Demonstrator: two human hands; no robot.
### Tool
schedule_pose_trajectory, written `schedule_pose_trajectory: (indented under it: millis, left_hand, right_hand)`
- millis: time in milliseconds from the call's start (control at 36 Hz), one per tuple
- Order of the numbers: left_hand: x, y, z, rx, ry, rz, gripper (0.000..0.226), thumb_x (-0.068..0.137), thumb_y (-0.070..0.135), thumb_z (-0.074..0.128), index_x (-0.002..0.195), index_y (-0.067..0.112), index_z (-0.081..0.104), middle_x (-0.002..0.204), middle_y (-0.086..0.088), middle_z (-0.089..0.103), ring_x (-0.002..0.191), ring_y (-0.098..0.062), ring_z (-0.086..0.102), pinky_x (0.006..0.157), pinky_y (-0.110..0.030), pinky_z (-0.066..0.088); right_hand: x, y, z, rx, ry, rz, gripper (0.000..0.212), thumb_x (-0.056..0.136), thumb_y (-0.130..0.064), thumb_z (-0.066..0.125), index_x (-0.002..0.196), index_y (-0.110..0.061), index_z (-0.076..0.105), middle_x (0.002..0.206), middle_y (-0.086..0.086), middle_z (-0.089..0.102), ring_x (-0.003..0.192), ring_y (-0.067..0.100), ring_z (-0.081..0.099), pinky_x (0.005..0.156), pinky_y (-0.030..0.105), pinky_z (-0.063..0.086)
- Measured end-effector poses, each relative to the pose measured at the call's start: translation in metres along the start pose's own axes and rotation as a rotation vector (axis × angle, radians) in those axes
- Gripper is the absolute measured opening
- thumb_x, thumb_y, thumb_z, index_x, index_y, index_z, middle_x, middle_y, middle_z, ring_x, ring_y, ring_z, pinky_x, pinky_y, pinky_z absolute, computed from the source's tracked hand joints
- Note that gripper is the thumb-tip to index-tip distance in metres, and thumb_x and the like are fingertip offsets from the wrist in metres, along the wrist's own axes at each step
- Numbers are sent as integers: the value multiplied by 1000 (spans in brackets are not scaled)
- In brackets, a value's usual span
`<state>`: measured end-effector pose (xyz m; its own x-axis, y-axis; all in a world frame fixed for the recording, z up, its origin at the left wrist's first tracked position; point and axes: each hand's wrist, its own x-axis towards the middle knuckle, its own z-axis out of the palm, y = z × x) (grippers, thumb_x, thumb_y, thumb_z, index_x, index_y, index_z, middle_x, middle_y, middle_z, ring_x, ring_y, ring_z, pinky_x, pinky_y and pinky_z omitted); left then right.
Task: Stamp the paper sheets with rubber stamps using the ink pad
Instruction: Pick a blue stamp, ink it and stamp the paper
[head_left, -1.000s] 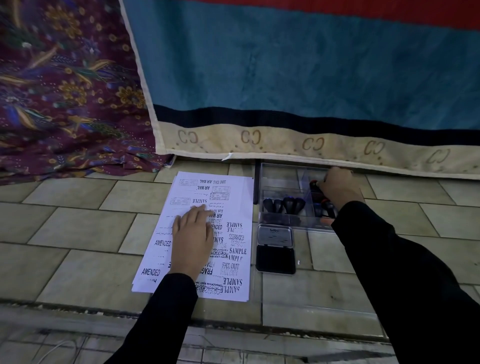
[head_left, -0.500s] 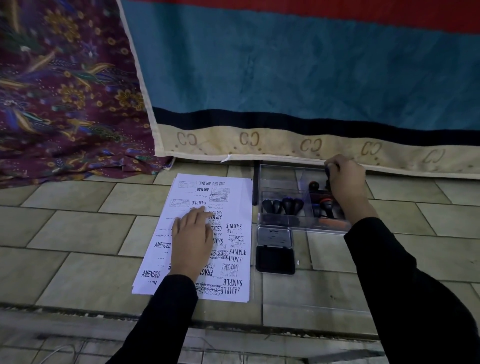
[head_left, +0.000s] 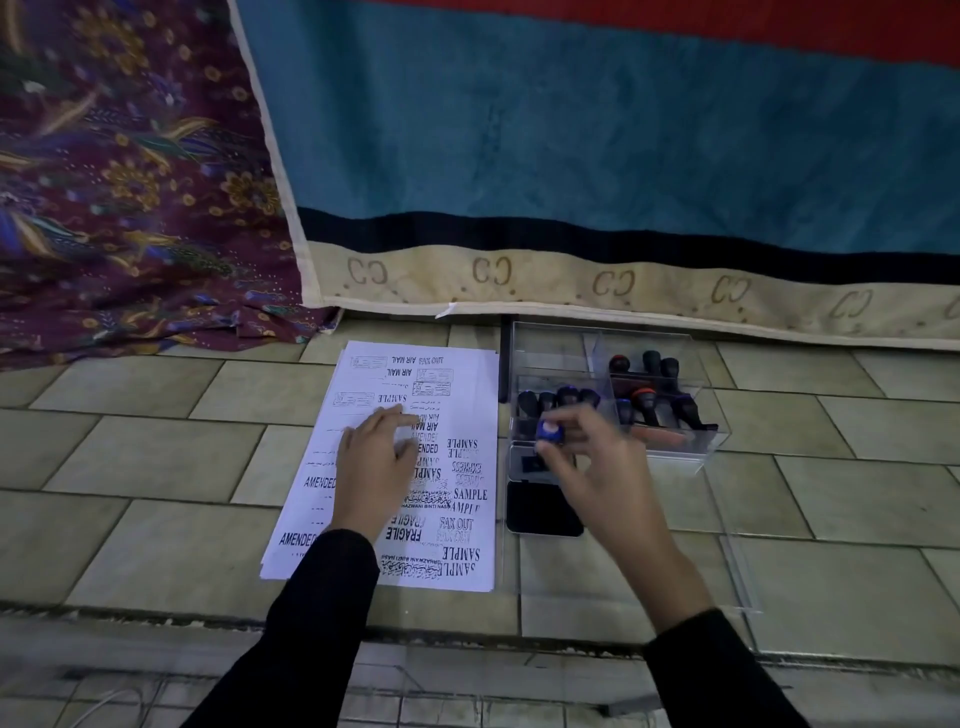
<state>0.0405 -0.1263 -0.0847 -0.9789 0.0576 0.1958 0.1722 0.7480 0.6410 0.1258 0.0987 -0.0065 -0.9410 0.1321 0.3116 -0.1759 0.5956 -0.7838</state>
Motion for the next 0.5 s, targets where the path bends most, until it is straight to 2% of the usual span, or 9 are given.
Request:
schedule_pose_trajectory:
  millis: [83, 139, 194, 278, 361, 444, 500]
  left_hand:
    - [-1, 3, -2, 48, 11, 33, 25, 86, 13, 59, 109, 21, 63, 137, -3, 51, 132, -22, 40, 111, -51, 26]
    - [-8, 8, -2, 98, 60, 93, 24, 86, 14, 61, 110, 18, 63, 143, -5, 45, 140, -23, 29, 113, -52, 22]
    - [-17, 18, -1, 104, 51, 172, 25, 89, 19, 60, 114, 19, 61, 145, -3, 42, 142, -21, 25, 116, -50, 17]
    - [-33, 33, 4, 66, -56, 255, 30, 91, 32, 55, 120, 25, 56, 147, 5, 38, 142, -13, 21, 117, -47, 13]
    - [-46, 40, 15, 65, -124, 287, 41, 89, 47, 41, 122, 27, 54, 146, 9, 39, 142, -10, 21, 117, -47, 14]
    - [-53, 42, 23, 69, -147, 288, 52, 84, 53, 36, 125, 26, 53, 145, 8, 40, 141, -9, 22, 115, -45, 17]
    - [-56, 45, 25, 85, -164, 272, 58, 82, 59, 32, 127, 27, 50, 146, 9, 37, 141, -8, 21, 117, -42, 11]
  right_hand:
    - [-17, 1, 5, -69, 27, -53, 21, 80, -13, 71, 99, -19, 62, 90, -6, 66, 74, -1, 62, 68, 9, 48]
    - [-24, 3, 8, -100, 50, -85, 24, 79, -13, 73, 99, -20, 61, 88, -7, 65, 74, 6, 62, 68, 17, 50]
    - [-29, 7, 10, -129, 63, -108, 27, 78, -12, 74, 101, -20, 62, 88, -8, 62, 74, 9, 62, 68, 20, 49]
    - [-33, 12, 13, -170, 46, -141, 24, 77, -9, 75, 97, -16, 65, 86, -8, 58, 72, 10, 62, 71, 11, 45]
    - [-35, 15, 15, -206, 15, -149, 23, 76, -8, 76, 95, -15, 65, 87, -7, 59, 73, 6, 59, 73, 3, 40]
    - [-39, 19, 14, -180, 33, -145, 25, 76, -7, 75, 97, -15, 65, 91, -8, 59, 73, 4, 59, 73, 3, 42]
    - [-41, 21, 13, -157, 44, -154, 26, 77, -6, 74, 99, -16, 65, 93, -8, 58, 74, 2, 59, 73, 7, 47]
